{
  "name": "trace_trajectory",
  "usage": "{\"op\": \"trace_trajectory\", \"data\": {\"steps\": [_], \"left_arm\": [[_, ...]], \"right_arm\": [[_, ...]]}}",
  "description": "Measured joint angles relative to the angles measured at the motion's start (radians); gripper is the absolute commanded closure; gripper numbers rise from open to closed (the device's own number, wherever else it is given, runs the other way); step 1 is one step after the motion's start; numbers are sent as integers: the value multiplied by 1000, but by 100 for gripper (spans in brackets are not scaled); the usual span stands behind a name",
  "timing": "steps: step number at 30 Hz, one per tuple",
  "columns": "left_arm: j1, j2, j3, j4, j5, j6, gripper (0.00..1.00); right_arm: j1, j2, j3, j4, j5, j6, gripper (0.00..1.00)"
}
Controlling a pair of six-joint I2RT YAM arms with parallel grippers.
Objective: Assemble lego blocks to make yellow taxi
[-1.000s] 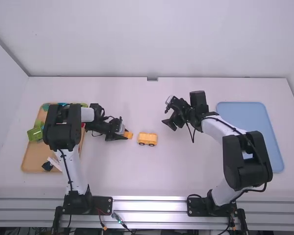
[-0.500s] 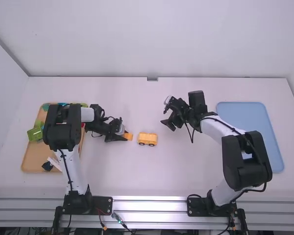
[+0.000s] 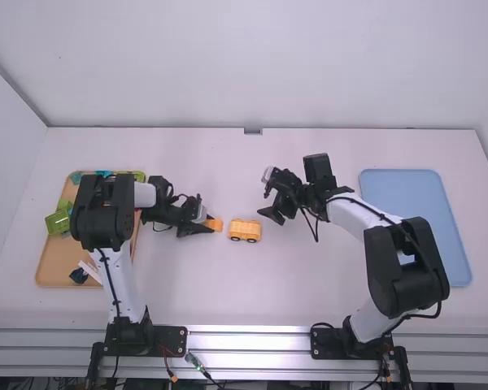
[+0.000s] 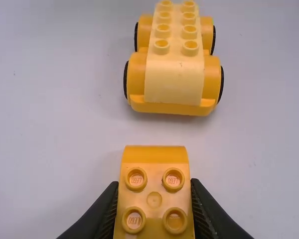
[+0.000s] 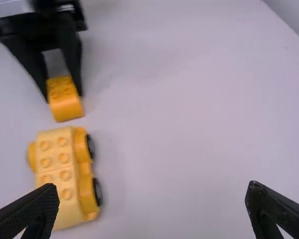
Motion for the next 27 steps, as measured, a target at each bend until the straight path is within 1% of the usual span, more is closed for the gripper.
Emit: {"op": "trace_trajectory", "data": {"steps": [3, 7, 10, 12, 17, 18, 20, 21, 24, 27], "left_arm": [[6, -18, -4, -9, -27, -73, 91], [0, -69, -9, -16, -98, -154, 93], [-9, -132, -11, -69, -101, -153, 93], [-14, -177, -11, -101, -74, -136, 95], [-27, -230, -11, -126, -23, -93, 96], [-31, -230, -11, -128, -18, -91, 97], [-48, -230, -13, -139, -1, -84, 98], [-65, -230, -13, -141, 8, -79, 98], [-93, -230, -13, -141, 19, -69, 96], [-125, -230, -13, -140, 27, -59, 97]], "right_arm": [[-14, 0, -6, -4, -73, -41, 1], [-26, 0, -64, 77, -148, -66, 1], [-15, 0, -143, 185, -177, -71, 1], [3, 0, -199, 275, -188, -56, 1], [38, 14, -318, 505, -189, 10, 1], [40, 23, -325, 529, -192, 14, 1], [46, 84, -336, 623, -202, 28, 1], [49, 135, -336, 683, -204, 40, 1], [55, 225, -336, 771, -206, 66, 1], [56, 312, -324, 786, -216, 82, 1]]}}
